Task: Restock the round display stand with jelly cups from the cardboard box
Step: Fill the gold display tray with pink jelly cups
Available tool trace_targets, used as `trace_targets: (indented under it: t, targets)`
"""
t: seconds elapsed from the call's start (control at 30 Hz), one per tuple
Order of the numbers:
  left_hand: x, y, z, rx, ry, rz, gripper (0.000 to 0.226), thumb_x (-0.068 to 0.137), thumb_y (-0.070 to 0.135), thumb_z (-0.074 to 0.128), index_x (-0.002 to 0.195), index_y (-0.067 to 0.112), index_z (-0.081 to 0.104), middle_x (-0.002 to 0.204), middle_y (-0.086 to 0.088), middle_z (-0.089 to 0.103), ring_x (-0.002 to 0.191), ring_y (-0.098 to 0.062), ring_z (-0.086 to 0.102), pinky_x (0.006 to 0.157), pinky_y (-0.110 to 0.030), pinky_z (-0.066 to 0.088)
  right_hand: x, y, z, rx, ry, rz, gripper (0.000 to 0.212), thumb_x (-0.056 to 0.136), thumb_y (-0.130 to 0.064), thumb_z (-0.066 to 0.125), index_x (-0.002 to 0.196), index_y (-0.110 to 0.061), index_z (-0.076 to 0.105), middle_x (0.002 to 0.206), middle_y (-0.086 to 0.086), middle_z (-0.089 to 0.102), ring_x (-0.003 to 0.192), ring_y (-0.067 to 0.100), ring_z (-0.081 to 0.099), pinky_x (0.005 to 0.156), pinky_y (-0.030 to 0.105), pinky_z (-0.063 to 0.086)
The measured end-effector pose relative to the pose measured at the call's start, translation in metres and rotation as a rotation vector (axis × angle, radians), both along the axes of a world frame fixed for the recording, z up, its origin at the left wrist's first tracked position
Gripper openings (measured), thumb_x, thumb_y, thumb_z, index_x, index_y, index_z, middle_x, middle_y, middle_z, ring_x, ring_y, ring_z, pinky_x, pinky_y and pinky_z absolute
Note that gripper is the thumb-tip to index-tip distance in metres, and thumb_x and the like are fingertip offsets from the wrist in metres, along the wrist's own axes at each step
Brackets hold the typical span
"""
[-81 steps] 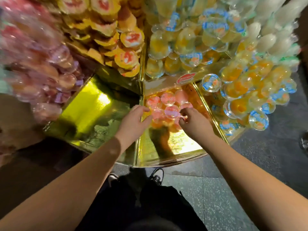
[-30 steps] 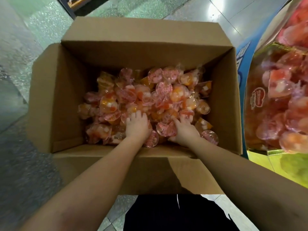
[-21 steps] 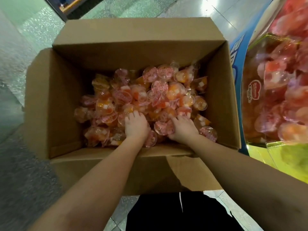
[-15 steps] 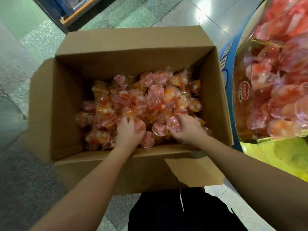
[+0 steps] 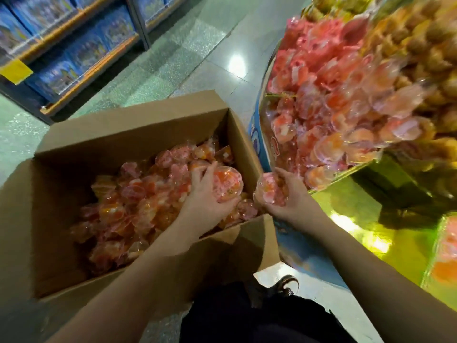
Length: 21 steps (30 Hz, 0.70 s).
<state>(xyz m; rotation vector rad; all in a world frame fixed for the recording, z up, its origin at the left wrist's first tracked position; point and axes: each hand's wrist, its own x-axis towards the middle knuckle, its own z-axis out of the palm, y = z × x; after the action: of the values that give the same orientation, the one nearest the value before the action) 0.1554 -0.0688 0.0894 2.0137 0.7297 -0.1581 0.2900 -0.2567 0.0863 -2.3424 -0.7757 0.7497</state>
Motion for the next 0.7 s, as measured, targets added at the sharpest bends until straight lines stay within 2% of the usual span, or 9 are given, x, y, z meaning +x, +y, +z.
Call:
trace_targets:
  t: [0.1,0.23,0.33,0.43,0.57,0.7]
  targets:
    - [0.034,-0.039,0.021,0.019,0.007,-0.125,0.086,0.083,0.034,0.078,0.148,0.034,0.023,0.143,0.02,0.009,0.128,-0.007,0.026,0.111,-0.03,0.033,0.012,-0.054,0.023,0.011,-0.045,-0.097,0.093,0.076,-0.042,0.082,0.151,-0.017,0.032,0.148,0.003,0.041,0.131,0.009,0.039,0.107,0.019,0.026]
    - [0.07,-0.099,0.036,0.015,-0.078,-0.319,0.076,0.081,0.038,0.078,0.141,0.029,0.032,0.131,0.013,0.019,0.118,-0.01,0.042,0.094,-0.021,0.039,0.022,-0.138,0.042,0.004,-0.067,-0.233,0.096,0.076,-0.037,0.084,0.153,-0.022,0.028,0.149,-0.001,0.038,0.136,0.015,0.038,0.108,0.025,0.031]
    - [0.095,-0.157,0.038,0.056,-0.092,-0.443,0.079,0.08,0.045,0.076,0.143,0.026,0.032,0.128,0.013,0.021,0.115,-0.01,0.046,0.099,-0.024,0.043,0.026,-0.207,0.046,0.012,-0.1,-0.337,0.099,0.073,-0.039,0.085,0.152,-0.021,0.028,0.15,0.0,0.038,0.135,0.015,0.038,0.11,0.03,0.034]
    - [0.117,-0.224,0.037,0.082,-0.085,-0.556,0.084,0.079,0.043,0.078,0.145,0.024,0.03,0.123,0.012,0.02,0.119,-0.012,0.043,0.101,-0.029,0.042,0.026,-0.277,0.046,0.035,-0.114,-0.425,0.099,0.072,-0.036,0.086,0.151,-0.019,0.03,0.147,0.0,0.04,0.128,0.01,0.039,0.105,0.024,0.035]
    - [0.138,-0.323,0.03,0.109,-0.09,-0.648,0.081,0.077,0.034,0.081,0.143,0.02,0.035,0.123,0.009,0.022,0.114,-0.007,0.039,0.088,-0.012,0.031,0.026,-0.382,0.034,0.061,-0.095,-0.532,0.095,0.074,-0.035,0.085,0.151,-0.021,0.031,0.146,-0.002,0.04,0.13,0.011,0.041,0.102,0.022,0.032]
    - [0.157,-0.406,0.016,0.168,-0.091,-0.715,0.077,0.075,0.035,0.081,0.139,0.021,0.04,0.127,0.007,0.024,0.124,-0.012,0.036,0.095,-0.013,0.026,0.029,-0.47,0.013,0.068,-0.074,-0.597,0.094,0.074,-0.03,0.086,0.15,-0.018,0.033,0.147,-0.001,0.042,0.133,0.013,0.041,0.106,0.024,0.032]
